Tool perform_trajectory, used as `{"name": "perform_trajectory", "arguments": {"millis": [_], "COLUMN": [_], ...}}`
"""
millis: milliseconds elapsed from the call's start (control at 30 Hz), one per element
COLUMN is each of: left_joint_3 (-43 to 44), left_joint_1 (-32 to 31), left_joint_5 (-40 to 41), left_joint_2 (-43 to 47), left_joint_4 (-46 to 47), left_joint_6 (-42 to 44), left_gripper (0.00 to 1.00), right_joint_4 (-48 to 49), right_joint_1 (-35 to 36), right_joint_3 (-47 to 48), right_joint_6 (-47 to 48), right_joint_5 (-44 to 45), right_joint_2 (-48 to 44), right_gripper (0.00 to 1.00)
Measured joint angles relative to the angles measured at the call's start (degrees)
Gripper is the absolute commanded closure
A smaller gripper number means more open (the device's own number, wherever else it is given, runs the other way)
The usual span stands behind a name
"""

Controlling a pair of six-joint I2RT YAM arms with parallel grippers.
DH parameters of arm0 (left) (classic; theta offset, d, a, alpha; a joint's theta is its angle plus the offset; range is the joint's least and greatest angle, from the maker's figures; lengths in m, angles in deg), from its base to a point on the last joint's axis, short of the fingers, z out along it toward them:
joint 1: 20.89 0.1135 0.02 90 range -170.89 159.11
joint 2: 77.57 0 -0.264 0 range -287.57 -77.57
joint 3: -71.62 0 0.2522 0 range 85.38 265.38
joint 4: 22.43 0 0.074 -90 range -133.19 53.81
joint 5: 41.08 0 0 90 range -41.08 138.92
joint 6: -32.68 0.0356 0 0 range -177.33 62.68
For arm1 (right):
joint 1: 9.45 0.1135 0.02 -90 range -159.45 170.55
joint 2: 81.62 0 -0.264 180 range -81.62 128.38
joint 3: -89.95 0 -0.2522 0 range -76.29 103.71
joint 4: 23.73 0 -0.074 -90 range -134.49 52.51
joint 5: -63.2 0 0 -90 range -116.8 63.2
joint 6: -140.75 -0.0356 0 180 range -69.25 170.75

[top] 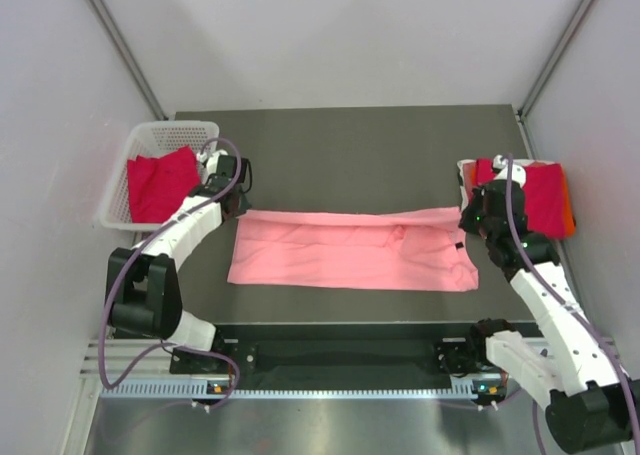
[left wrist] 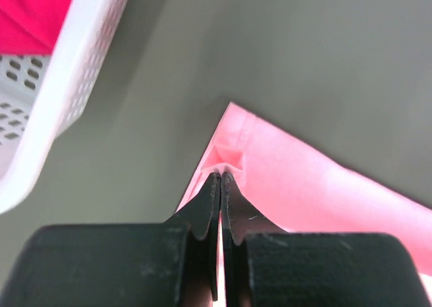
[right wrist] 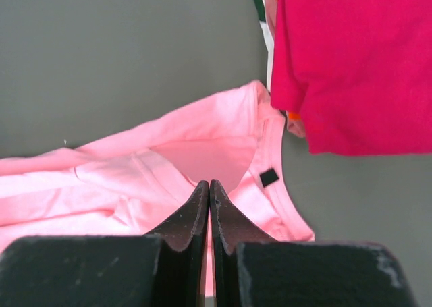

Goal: Fold and stack the t-shirts
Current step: Fold the tshirt

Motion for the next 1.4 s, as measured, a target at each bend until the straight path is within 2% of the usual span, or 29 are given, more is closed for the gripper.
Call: {"name": "perform_trajectory", "arguments": {"millis": [533, 600, 667, 733, 767, 800, 833, 900, 967, 1133, 1233, 1400], "left_joint_3": [-8.9, -10.3, -11.5, -12.9, -13.6, -14.3, -14.9, -15.7, -15.9, -14.7, -11.9, -6.2], "left_joint_1": [0.0, 0.0, 0.0, 0.0, -0.1, -0.2, -0.2, -0.5, -0.8, -1.3, -1.9, -3.5], "left_joint_5": [-1.3, -1.5, -1.8, -2.0, -2.1, -2.1, -1.9, -1.7, -1.5, -2.8, -5.0, -9.5], "left_joint_2": [5.2, 6.1, 7.0, 8.0, 8.7, 9.5, 10.6, 13.5, 17.0, 22.6, 20.0, 10.3], "left_joint_4": [1.5, 1.6, 1.7, 1.7, 1.7, 1.6, 1.3, 1.0, 0.7, 0.0, -0.2, 0.2], "left_joint_6": [-2.1, -2.3, -2.5, -2.7, -3.0, -3.5, -3.8, -4.6, -5.1, -5.0, -4.8, -3.5], "left_gripper": [1.0, 0.99, 0.93, 0.65, 0.53, 0.39, 0.33, 0.27, 0.26, 0.28, 0.3, 0.35], "right_joint_4": [-5.0, -5.6, -6.5, -7.5, -7.6, -7.6, -7.7, -7.5, -7.1, -3.3, 0.9, 7.8], "right_joint_1": [2.5, 3.2, 4.2, 5.1, 5.4, 5.5, 5.5, 5.5, 5.5, 5.5, 5.6, 6.3], "right_joint_3": [-11.9, -13.6, -14.8, -15.1, -15.1, -15.1, -15.1, -15.1, -15.1, -14.7, -14.2, -12.5], "right_joint_6": [-10.0, -11.9, -14.0, -15.4, -16.2, -17.0, -17.3, -17.4, -17.1, -14.1, -11.9, -9.2], "right_joint_5": [-0.6, -0.4, 0.3, 0.9, 1.3, 1.6, 2.0, 2.4, 2.4, -1.8, -6.5, -13.0], "right_joint_2": [-14.0, -16.1, -19.1, -22.1, -23.9, -25.7, -27.2, -30.0, -31.0, -23.3, -14.0, 2.0], "right_gripper": [1.0, 0.9, 0.75, 0.63, 0.47, 0.43, 0.39, 0.39, 0.41, 0.46, 0.47, 0.46]}}
